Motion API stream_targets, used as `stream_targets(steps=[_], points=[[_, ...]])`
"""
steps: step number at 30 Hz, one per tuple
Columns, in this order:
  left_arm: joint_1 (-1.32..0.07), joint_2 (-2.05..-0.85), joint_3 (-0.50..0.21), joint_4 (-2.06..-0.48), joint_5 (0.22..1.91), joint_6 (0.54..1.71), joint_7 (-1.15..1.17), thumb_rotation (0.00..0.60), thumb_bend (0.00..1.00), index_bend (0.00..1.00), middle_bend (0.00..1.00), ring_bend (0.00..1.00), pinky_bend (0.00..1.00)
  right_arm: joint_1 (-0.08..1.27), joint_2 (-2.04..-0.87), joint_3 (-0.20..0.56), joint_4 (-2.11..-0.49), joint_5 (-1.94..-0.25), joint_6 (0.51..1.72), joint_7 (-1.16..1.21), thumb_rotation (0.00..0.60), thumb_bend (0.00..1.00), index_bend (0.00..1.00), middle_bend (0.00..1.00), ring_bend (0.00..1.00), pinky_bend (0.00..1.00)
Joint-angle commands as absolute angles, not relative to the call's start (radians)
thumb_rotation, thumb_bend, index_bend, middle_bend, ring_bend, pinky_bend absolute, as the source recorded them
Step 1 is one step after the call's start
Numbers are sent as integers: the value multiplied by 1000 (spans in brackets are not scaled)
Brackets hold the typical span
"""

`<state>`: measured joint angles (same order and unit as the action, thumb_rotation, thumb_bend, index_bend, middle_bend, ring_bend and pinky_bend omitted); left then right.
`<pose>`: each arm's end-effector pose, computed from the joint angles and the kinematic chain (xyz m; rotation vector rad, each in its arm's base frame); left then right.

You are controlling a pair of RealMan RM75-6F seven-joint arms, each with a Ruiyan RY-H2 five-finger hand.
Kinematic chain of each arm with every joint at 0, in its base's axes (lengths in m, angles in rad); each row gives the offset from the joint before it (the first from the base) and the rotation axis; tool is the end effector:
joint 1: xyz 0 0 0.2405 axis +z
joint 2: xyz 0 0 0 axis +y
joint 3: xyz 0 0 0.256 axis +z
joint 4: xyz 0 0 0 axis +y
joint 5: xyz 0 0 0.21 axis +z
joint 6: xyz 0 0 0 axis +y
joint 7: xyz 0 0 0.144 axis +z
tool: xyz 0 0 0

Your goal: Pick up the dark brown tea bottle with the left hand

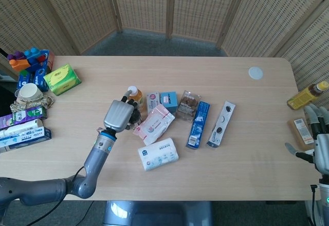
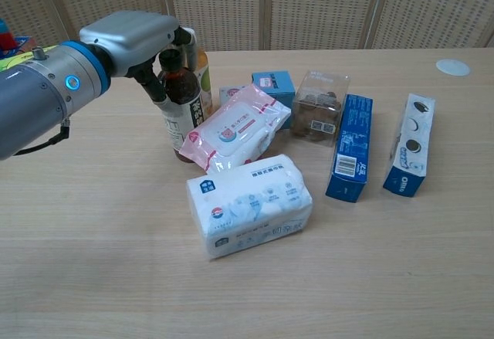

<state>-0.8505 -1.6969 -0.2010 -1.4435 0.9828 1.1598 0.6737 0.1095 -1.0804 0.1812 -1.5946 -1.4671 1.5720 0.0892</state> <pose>-0.0990 0.3534 -0.0323 -1.7825 -0.6890 -0.8958 -0.2983 -0.2126 0.2062 1.2362 -0.7594 1.0857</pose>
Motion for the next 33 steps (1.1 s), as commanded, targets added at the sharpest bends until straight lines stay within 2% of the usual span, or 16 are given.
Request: stream_targets(steps=[1,12,23,33], points=[[-849,-1698,-202,-1444,995,1164,670,600,0,753,916,906,993,109,-1079,182,-1595,-1466,1572,93,600,0,0,0,0,0],[-848,-1657,-237,-1504,1146,1257,651,600,0,783,944,929,1000,111,-1076,181,-1595,-1463,1564,104,600,0,0,0,0,0],[-845,-1577,-280,-1644,1157,1286,722,600,0,785,944,929,1000,109,-1074,181,-1599,-1463,1566,106,600,0,0,0,0,0],[-867,-1483,-360,-1835,1141,1323,833,600,0,784,944,929,1000,107,-1070,181,-1605,-1462,1566,106,600,0,0,0,0,0]])
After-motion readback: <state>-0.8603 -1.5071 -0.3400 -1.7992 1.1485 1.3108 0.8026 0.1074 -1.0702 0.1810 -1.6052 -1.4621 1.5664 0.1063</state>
